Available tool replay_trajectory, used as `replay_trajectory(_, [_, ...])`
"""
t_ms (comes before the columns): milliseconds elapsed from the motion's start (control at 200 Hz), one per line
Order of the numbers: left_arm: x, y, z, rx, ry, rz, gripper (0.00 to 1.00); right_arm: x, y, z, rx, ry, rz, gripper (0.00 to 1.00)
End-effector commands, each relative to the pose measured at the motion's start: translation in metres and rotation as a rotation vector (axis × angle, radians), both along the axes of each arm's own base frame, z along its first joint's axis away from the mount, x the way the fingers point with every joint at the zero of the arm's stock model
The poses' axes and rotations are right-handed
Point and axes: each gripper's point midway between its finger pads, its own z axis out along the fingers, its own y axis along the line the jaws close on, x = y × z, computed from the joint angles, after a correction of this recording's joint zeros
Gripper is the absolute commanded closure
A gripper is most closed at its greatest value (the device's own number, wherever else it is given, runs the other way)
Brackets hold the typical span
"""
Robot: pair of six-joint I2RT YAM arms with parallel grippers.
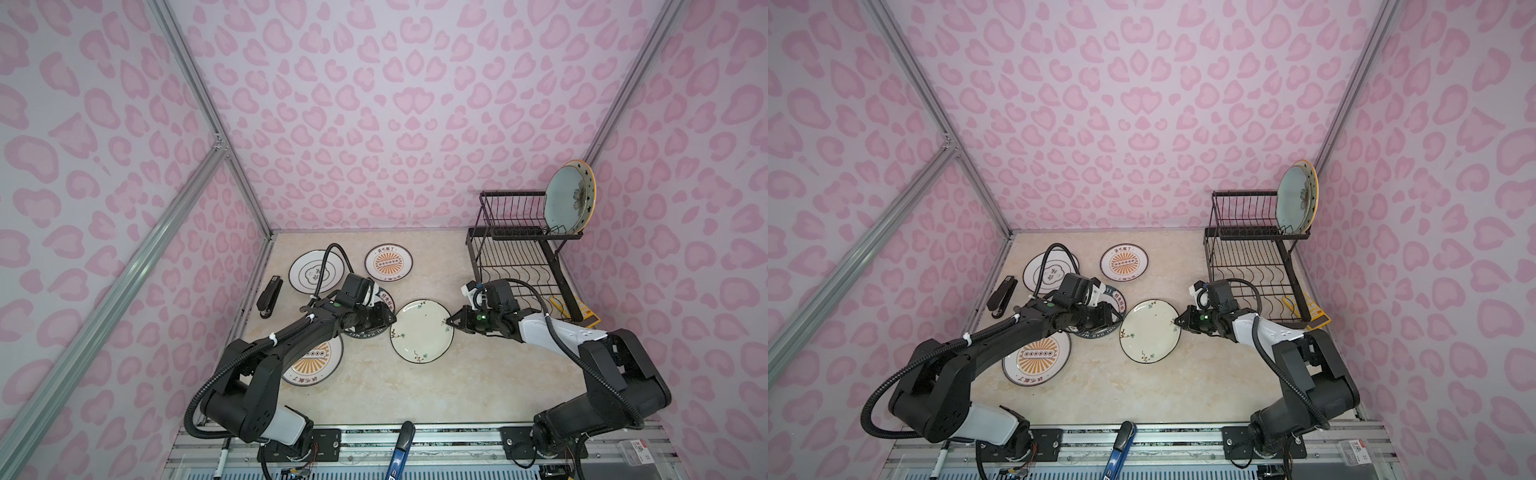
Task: Load the plates into the dish rack
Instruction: 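Slide the cream berry plate farther from the robot with both grippers and tilt it up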
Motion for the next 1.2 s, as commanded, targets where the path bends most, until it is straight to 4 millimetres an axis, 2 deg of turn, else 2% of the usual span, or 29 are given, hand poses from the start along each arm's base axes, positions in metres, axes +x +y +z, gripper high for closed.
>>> replay_trajectory(0, [0.012,-0.01,0.015,-0.053,-0.047,-0.027,0.54,0.016,0.008,0.019,0.08,-0.045,-0.017,1.0])
replay_trajectory(390, [0.014,-0.016,-0.005,-0.071,0.009,-0.03,0.54,0.044,-0.01,0.034,0.118,-0.092,-0.105,1.0])
replay_trajectory(680, [0.024,-0.02,-0.007,-0.069,0.001,-0.025,0.54,0.057,-0.018,0.047,0.131,-0.119,-0.128,1.0])
replay_trajectory(975, [0.035,-0.029,-0.007,-0.105,-0.017,-0.036,0.54,0.059,-0.015,0.061,0.178,-0.139,-0.134,1.0])
replay_trajectory(1195, [0.046,-0.031,-0.004,-0.099,-0.032,-0.051,0.54,0.062,-0.01,0.079,0.235,-0.159,-0.133,1.0])
